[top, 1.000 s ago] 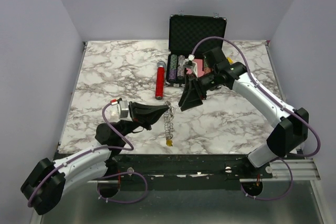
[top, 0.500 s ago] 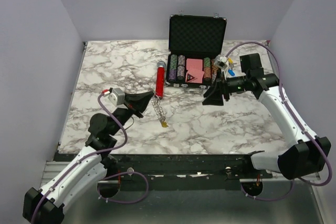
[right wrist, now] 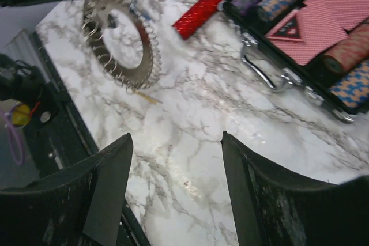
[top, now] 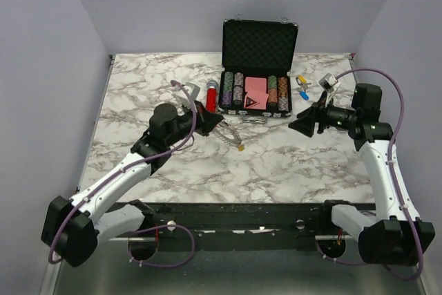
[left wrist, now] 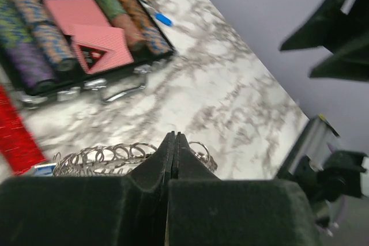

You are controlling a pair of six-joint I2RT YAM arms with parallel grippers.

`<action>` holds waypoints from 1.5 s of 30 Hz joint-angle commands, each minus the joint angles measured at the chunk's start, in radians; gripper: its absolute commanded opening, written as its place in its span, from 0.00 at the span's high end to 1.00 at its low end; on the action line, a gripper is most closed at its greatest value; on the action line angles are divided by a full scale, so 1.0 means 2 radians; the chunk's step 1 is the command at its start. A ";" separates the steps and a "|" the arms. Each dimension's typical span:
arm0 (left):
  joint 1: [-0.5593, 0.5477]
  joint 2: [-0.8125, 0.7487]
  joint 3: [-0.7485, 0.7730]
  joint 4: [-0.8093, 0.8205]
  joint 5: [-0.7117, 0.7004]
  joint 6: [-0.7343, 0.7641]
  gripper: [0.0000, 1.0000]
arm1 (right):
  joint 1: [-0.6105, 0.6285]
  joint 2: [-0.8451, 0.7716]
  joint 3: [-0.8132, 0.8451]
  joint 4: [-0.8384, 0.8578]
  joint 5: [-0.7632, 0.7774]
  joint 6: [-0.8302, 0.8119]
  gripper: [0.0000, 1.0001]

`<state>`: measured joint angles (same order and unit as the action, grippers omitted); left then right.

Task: Put the keys on the keyring

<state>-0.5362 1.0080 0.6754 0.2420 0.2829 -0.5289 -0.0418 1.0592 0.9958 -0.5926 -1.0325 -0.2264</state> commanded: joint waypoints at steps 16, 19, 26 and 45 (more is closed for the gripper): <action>-0.242 0.421 0.379 0.054 0.076 -0.138 1.00 | -0.071 -0.044 0.022 0.102 0.407 0.166 0.10; -0.263 0.485 0.443 0.042 0.069 -0.160 1.00 | -0.074 -0.049 0.028 0.104 0.439 0.175 0.06; -0.282 0.593 0.533 0.039 0.070 -0.209 1.00 | -0.076 -0.056 0.027 0.107 0.487 0.185 0.00; -0.239 0.537 0.373 0.043 0.007 -0.169 0.81 | -0.079 -0.060 0.008 0.108 0.418 0.187 0.02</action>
<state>-1.0447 2.1887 1.4273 0.3077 0.3485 -0.9386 -0.1917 0.9600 1.0260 -0.3916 -0.1448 0.1356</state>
